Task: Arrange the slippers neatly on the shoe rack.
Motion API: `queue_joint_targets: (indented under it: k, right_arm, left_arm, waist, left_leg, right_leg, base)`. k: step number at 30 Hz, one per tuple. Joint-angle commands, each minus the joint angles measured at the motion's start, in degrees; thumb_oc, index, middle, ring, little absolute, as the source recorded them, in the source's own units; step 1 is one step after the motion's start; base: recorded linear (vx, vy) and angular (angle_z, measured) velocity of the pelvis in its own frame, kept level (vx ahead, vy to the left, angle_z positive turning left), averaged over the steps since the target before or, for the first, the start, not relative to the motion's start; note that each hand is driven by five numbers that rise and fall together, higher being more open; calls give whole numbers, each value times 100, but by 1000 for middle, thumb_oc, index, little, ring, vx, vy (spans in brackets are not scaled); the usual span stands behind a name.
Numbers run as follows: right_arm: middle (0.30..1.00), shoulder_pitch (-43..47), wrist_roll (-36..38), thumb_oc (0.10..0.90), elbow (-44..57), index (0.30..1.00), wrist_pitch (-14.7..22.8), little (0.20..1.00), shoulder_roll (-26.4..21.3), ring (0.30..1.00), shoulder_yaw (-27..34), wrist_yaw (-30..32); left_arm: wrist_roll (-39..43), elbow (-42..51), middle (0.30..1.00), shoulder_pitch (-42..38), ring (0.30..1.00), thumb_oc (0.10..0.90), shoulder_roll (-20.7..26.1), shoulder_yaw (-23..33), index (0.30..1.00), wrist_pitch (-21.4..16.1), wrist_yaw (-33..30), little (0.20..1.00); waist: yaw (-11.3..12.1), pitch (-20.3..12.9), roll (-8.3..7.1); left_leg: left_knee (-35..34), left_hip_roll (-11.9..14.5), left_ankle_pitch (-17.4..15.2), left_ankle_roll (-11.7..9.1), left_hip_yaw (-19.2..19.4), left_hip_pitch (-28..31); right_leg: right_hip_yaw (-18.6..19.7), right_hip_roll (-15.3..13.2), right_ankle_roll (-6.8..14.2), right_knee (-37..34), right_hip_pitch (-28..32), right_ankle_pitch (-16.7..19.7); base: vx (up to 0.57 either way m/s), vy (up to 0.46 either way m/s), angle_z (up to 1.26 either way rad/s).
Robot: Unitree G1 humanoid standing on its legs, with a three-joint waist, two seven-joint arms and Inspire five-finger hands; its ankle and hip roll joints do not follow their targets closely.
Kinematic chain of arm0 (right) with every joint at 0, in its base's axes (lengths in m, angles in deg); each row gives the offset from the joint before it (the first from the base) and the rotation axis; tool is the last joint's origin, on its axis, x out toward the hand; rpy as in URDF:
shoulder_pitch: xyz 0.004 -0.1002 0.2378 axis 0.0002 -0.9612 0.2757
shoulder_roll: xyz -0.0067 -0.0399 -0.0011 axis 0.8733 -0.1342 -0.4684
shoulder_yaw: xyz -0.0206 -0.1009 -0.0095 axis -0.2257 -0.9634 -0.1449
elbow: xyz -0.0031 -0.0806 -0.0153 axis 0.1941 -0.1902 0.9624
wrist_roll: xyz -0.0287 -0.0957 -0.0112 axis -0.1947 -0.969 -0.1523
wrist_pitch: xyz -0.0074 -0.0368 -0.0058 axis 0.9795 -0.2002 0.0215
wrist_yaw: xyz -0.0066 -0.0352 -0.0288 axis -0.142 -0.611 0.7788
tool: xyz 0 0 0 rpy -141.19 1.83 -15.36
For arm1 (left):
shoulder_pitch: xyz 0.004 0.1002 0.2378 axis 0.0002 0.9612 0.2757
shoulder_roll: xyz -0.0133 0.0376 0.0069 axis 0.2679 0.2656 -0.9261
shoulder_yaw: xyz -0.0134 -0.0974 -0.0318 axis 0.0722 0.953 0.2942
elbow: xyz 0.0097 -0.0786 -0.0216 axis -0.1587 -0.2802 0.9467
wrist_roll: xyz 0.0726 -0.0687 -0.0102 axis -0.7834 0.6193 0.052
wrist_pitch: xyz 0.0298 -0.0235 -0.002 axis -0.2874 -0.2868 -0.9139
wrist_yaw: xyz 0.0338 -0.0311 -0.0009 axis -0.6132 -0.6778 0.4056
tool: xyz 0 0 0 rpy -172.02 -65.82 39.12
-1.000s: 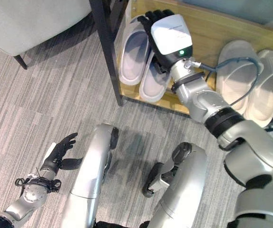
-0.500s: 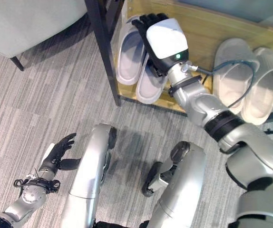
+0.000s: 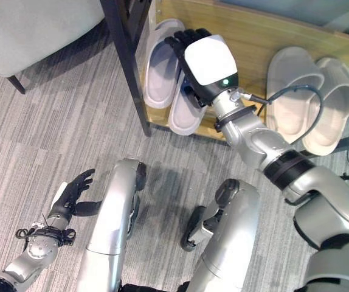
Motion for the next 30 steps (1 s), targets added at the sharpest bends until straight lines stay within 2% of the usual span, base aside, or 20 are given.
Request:
queue_joint_targets:
  k: [1,18,22,26,30]
  right_arm:
    - [900,380,-63,800,476,900,-19,900,-402,900,579,327]
    - [900,-212,-88,800,1650,900,58,900,-638,900,1317,466]
    - [900,-844,296,800,2569,900,348,900,-491,900,1930,530]
    - [900,-1490,1235,800,3416,900,934,900,-145,900,2357,320]
    - [900,-1942,2121,800,3840,900,1319,900,91,900,2495,-86]
  left_arm:
    - [-65,694,900,305,900,800,-187,166,900,-243,-248,900]
    - [-136,741,900,419,900,800,-298,388,900,-189,-287,900]
    - [-143,809,900,478,900,800,-373,495,900,-138,-323,900]
    - [-108,882,900,501,900,800,-380,560,900,-128,-308,900]
    - [-55,899,900,474,900,800,-399,561,900,-115,-254,900]
  waist:
    - [236,-210,90]
    - [109,-210,19]
    - [20,-210,-11]
    - [-24,-210,-23]
    - [-41,-210,-17]
  left_leg:
    - [-599,0,-184,-167,32,-324]
    - [-622,-19,-151,-156,81,-324]
    - [-631,-26,-134,-129,138,-324]
    - [-625,-30,-131,-87,175,-324]
    - [-596,-23,-125,-59,182,-324]
  right_leg:
    - [285,-88,-276,-83,-239,243]
    - [308,-55,-267,-105,-239,261]
    - [315,-28,-261,-115,-239,276]
    - [299,12,-240,-147,-239,309]
    - [265,41,-222,-177,-239,330]
  base:
    - [0,0,0]
    - [0,0,0]
    - [-3,2,-1]
    - [-3,9,-1]
    - [-16,36,-7]
